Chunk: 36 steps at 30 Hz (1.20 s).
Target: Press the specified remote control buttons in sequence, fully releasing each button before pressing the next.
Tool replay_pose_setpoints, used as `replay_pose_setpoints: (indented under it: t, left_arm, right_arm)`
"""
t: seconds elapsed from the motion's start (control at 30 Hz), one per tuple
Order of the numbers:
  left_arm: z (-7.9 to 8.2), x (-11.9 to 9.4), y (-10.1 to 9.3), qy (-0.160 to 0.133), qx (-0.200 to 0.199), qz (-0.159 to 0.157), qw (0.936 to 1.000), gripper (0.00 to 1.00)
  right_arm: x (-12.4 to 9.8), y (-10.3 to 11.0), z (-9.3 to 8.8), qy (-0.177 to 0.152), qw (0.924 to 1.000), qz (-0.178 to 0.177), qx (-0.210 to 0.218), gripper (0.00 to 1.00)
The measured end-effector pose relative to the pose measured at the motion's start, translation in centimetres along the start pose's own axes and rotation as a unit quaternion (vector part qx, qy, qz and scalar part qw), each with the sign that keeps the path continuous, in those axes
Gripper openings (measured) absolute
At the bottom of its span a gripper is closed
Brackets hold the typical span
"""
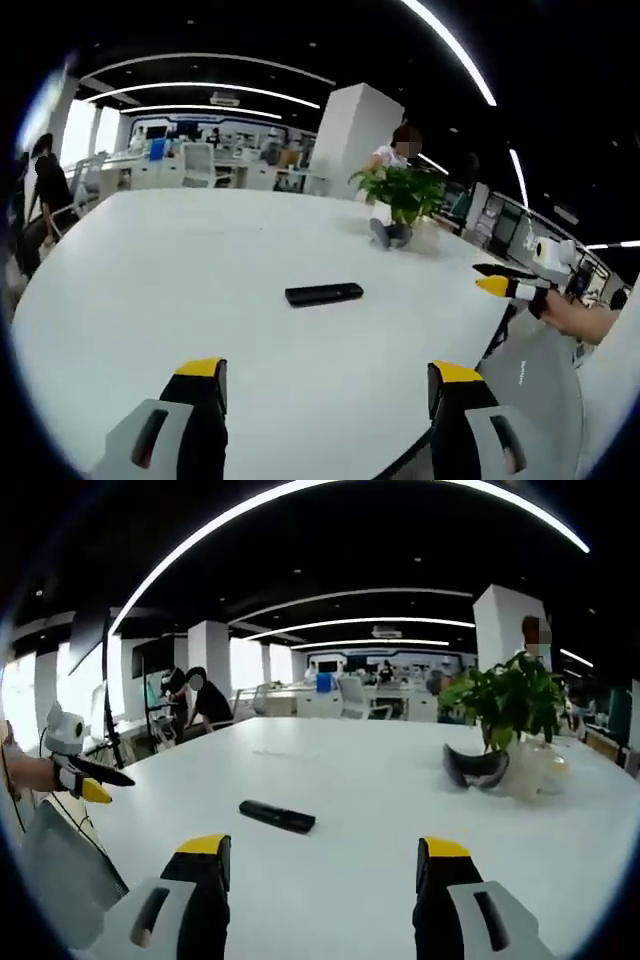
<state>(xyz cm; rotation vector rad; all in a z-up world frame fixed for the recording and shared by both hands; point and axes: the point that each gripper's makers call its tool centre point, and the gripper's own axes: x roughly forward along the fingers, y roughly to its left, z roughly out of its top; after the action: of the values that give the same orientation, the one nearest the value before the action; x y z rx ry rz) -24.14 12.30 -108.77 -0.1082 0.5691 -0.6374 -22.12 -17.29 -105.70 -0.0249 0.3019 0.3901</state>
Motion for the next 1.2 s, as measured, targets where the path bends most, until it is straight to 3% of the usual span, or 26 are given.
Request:
replay_pose_setpoints:
  t: [0.07,0.13,0.23,0.33,0.47,0.87,1.1,1.2]
  left_arm:
    - [-0.5,0.7,-1.0,0.028,0.028,-0.042,0.9983,0.83]
    - [-0.9,1.3,-1.2,0.045,0.054,-0.059,0.9958,0.83]
    - [-1.8,2.6,-0.9,0.102,0.08,-0.063,0.9895,0.82]
    - [-0.9,4.1,-1.3,0.092,0.109,-0.076,0.9868,0.82]
    - [0.3,6.2,-0.8,0.079,0.128,-0.064,0.9865,0.82]
    - [2.2,11.7,0.3,0.123,0.109,-0.122,0.9789,0.79]
    - [2.7,14.2,1.9,0.167,0.16,-0.116,0.966,0.78]
    - [2.9,15.3,2.1,0.192,0.199,-0.118,0.9538,0.75]
  right_arm:
    - [0.0,0.0,0.0,0.001,1.0,0.001,-0.001,0.74]
    - [-0.1,0.1,0.1,-0.004,1.0,0.008,0.003,0.73]
    - [-0.3,-0.1,0.3,-0.013,0.9998,0.005,0.014,0.72]
    - [-0.1,0.1,0.0,-0.002,0.9999,0.011,0.009,0.72]
    - [0.0,0.6,0.1,-0.005,0.9998,0.02,-0.001,0.69]
    - [-0.1,0.5,-0.2,-0.001,0.9996,0.028,0.007,0.62]
    - [-0.2,0.1,-0.6,0.012,0.9997,0.02,0.008,0.56]
    - [-0.1,0.1,-0.9,0.019,0.9996,0.021,0.007,0.53]
